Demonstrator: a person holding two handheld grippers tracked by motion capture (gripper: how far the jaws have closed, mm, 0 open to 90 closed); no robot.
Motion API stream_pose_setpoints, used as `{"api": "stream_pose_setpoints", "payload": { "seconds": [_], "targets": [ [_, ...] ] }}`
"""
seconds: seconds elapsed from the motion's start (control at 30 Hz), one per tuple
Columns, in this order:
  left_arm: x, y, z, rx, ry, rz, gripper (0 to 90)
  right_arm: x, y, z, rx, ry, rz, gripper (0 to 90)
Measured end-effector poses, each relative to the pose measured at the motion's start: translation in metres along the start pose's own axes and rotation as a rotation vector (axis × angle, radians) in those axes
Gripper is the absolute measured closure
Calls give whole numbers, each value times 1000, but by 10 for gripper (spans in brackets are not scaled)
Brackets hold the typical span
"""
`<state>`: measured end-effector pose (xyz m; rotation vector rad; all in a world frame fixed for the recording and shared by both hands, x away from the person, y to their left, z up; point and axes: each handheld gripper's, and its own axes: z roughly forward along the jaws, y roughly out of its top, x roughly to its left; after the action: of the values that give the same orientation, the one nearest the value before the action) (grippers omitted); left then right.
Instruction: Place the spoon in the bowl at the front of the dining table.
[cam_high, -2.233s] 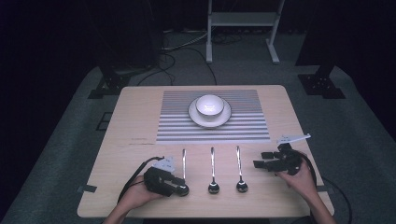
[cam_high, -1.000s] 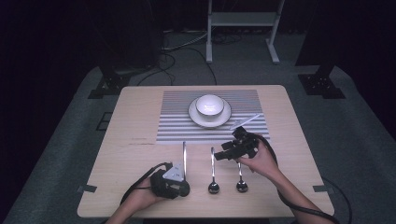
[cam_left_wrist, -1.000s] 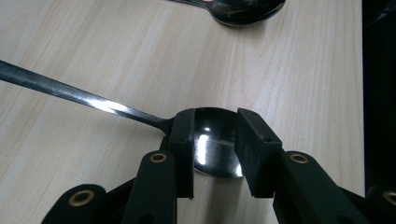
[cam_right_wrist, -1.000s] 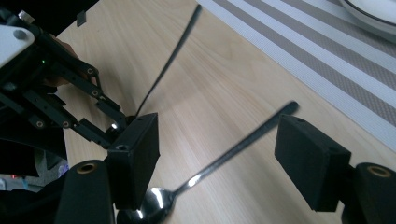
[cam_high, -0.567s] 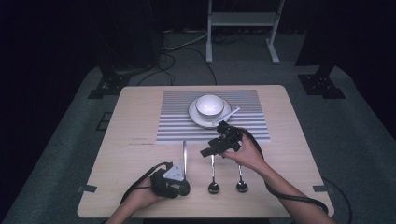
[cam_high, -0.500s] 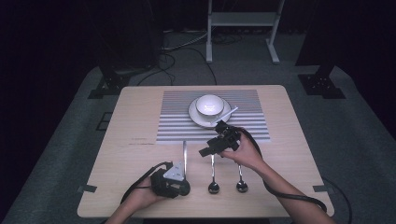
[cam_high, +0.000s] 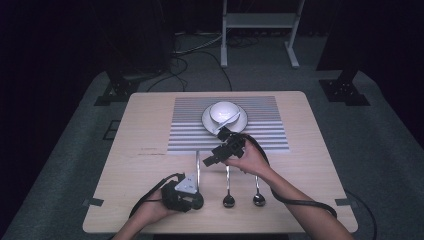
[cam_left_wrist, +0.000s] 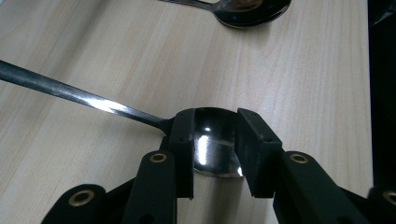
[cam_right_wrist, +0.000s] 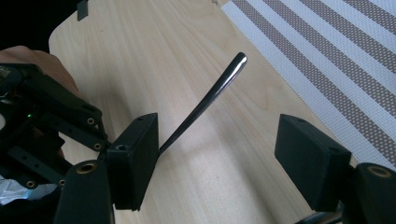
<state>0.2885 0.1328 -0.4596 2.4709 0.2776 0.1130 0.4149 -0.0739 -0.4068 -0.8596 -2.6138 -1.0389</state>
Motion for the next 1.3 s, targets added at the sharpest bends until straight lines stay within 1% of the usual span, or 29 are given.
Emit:
{"api": "stream_pose_setpoints", "payload": {
  "seconds": [0.23, 0.27, 0.33, 0.43, 0.57, 0.6, 1.0, 1.13, 1.2, 1.3],
  "targets": [
    [0, 0, 0, 1, -2, 0, 680, -2, 6, 9, 16, 6, 3, 294],
    [1, 0, 0, 0, -1, 0, 680, -2, 8, 11, 18, 14, 6, 293],
    [0, 0, 0, -3, -3, -5, 680, -2, 9, 13, 21, 13, 0, 293],
    [1, 0, 0, 2, 0, 4, 680, -1, 12, 17, 24, 16, -1, 293],
    [0, 0, 0, 3, 0, 2, 681, 0, 17, 23, 28, 25, -3, 296],
    [0, 0, 0, 3, 0, 4, 680, 0, 20, 27, 33, 25, -10, 298],
    [0, 0, 0, 3, 1, 6, 680, 0, 28, 36, 51, 23, -12, 322],
    [1, 0, 0, 2, 1, 6, 680, 0, 30, 39, 57, 18, -14, 359],
    [0, 0, 0, 1, 1, 6, 680, 0, 30, 42, 65, 16, -15, 404],
    [0, 0, 0, 1, 1, 6, 680, -1, 31, 43, 70, 13, -17, 430]
  ]
}}
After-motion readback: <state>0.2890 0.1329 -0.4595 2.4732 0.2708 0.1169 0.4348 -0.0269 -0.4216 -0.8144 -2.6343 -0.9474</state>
